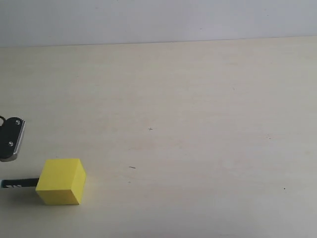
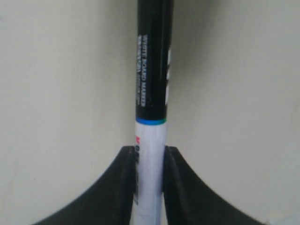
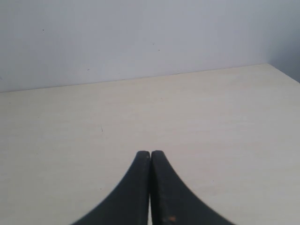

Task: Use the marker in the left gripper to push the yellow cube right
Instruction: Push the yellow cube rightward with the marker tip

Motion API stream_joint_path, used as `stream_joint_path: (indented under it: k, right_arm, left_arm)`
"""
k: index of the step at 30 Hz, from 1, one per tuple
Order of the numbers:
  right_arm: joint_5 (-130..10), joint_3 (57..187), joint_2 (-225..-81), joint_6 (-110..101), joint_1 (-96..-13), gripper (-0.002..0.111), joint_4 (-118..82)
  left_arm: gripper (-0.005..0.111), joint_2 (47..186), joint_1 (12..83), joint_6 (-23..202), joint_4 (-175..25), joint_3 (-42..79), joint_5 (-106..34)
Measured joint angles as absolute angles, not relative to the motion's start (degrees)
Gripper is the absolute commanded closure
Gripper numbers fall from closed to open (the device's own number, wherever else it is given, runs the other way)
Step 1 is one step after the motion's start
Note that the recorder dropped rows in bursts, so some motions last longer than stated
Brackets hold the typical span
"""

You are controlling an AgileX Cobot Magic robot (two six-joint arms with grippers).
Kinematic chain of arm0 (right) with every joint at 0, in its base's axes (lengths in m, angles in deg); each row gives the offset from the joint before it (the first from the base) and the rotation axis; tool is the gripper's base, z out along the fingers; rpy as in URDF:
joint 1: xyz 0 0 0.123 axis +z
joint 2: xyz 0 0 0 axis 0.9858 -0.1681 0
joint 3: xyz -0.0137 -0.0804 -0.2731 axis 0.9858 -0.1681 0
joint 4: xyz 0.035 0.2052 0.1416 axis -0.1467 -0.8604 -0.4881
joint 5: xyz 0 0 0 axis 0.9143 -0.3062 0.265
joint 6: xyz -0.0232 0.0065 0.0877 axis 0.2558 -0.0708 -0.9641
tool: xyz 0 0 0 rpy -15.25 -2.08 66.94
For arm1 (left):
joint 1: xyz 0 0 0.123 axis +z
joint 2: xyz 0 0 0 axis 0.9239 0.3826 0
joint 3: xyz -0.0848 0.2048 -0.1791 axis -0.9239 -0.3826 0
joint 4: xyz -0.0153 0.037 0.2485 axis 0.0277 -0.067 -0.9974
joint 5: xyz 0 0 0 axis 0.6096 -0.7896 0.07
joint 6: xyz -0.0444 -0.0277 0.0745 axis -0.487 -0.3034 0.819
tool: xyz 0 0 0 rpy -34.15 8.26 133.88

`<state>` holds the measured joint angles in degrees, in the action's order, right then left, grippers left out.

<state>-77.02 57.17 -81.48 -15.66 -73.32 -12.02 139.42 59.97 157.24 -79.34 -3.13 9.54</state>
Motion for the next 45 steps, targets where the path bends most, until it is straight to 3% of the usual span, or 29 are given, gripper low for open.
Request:
stream_joint_path:
  k: [4,11,17,25,32,37,45]
  right_arm:
    - [-77.0,57.2,-81.5,-15.7,-73.3,0.108,-12.0]
    - [-77.0,57.2,-81.5,-15.7,-73.3,0.108,-12.0]
    - [-77.0,57.2,-81.5,-15.7,-73.3,0.108,-12.0]
    - [-77.0,57.2,-81.5,-15.7,-73.3,0.108,-12.0]
    - [-77.0,57.2,-81.5,-15.7,-73.3,0.108,-12.0]
    - [-77.0,57.2,-81.5,-15.7,-73.3,0.108,-12.0]
    - [-77.0,57.2,-81.5,-15.7,-73.3,0.108,-12.0]
  left_arm:
    - [0.107,139.4,54.2,157.2,-77.6,-3.1,9.3]
    - [0.107,139.4,53.6,150.0,-84.7,-3.1,16.2]
    - [0.107,139.4,50.5,149.6,-70.5,-1.5,11.1]
    - [0.107,139.4,49.1,135.0,-84.7,-0.9,16.6]
    - [0.107,140.1,39.5,132.1,-79.7,1.8,13.7]
    - [0.107,140.1,39.2,127.6,-86.5,2.1,21.8]
    - [0.107,140.2,36.3,128.3,-78.6,2.5,17.5]
